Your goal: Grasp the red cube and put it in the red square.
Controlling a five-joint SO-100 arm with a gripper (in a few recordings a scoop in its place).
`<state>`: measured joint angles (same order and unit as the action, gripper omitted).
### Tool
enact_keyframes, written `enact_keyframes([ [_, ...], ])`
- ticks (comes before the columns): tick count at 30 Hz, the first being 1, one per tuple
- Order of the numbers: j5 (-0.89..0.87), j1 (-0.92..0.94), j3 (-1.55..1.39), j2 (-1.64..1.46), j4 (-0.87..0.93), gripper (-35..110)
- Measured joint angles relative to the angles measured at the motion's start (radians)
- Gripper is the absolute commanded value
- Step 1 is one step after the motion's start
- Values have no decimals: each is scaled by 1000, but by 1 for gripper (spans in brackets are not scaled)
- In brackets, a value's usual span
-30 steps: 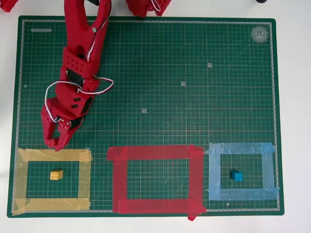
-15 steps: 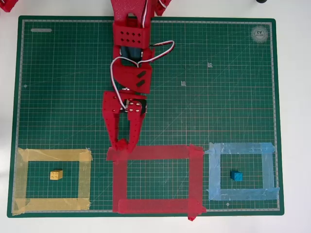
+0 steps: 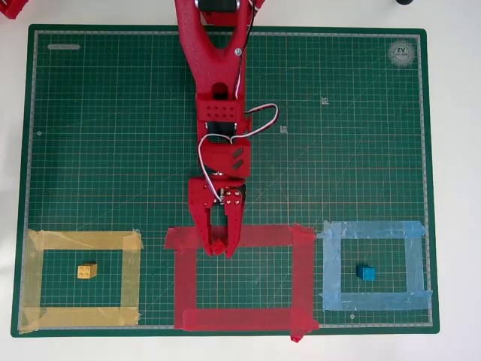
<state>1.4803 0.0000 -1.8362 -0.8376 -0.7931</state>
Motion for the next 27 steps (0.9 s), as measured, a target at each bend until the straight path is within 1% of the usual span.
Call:
enact_keyframes([
  [14, 0, 72, 327, 265, -8, 0],
  [27, 0, 94, 364, 322, -9, 0],
])
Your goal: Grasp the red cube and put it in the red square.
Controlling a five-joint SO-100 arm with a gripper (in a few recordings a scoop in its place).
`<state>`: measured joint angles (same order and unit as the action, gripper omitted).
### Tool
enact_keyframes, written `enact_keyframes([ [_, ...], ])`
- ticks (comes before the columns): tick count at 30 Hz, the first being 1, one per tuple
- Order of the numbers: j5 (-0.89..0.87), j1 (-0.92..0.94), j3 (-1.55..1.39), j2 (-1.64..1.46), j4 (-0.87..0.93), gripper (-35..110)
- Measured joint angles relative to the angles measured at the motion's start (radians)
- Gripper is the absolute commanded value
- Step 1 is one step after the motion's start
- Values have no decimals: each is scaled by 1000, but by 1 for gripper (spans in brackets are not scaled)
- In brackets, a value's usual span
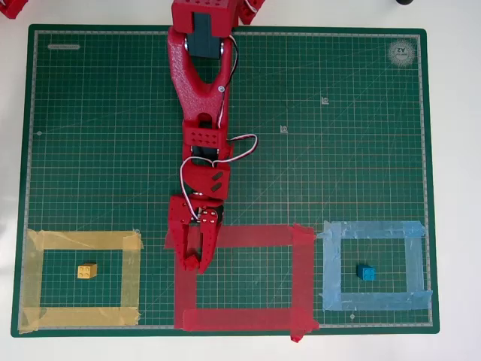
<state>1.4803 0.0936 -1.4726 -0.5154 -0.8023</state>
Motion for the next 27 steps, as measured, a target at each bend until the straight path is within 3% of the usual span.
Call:
enact_keyframes([
  [19, -3, -72, -75, -34, -2, 0],
  [27, -3, -72, -75, -34, -8, 12],
])
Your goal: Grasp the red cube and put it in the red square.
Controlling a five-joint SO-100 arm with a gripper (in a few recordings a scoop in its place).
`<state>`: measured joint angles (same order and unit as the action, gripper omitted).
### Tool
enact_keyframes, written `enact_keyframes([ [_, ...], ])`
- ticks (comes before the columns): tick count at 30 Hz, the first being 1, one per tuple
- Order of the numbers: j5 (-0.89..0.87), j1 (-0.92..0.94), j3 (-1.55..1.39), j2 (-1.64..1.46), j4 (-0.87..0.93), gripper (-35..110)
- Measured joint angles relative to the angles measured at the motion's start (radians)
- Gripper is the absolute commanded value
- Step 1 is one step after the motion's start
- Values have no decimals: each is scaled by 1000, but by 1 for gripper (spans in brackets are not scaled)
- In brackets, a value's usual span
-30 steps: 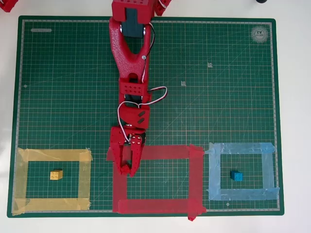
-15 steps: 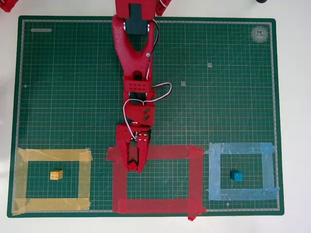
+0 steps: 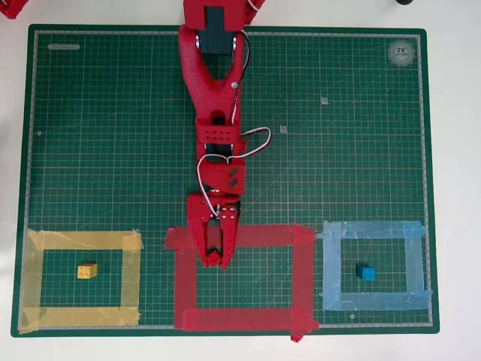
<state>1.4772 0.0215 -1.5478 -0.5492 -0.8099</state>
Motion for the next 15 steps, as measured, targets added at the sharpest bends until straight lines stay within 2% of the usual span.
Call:
enact_keyframes([
  [15, -3, 11, 0, 0, -2, 17],
])
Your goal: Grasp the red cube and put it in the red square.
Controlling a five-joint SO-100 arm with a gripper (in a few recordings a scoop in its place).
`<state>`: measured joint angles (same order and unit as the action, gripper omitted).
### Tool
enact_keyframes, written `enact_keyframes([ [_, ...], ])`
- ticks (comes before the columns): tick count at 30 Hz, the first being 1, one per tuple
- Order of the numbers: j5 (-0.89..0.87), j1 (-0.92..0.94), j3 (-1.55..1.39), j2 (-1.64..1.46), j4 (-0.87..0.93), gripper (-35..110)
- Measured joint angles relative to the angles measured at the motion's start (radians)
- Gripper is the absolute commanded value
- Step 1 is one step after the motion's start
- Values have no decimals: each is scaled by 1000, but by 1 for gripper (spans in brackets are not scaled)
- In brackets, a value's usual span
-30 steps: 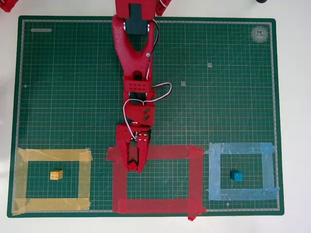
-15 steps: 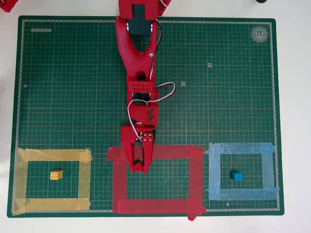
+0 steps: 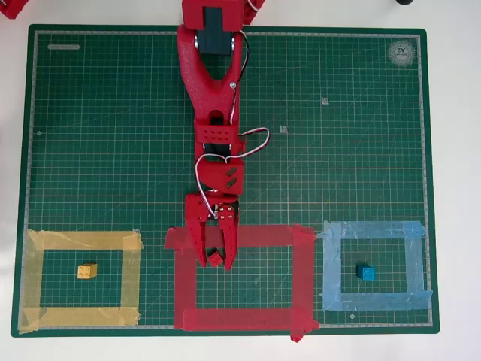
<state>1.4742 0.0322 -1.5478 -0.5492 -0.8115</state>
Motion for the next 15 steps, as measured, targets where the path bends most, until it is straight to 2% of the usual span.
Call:
enact_keyframes([
  [15, -44, 3, -115, -161, 0, 21],
])
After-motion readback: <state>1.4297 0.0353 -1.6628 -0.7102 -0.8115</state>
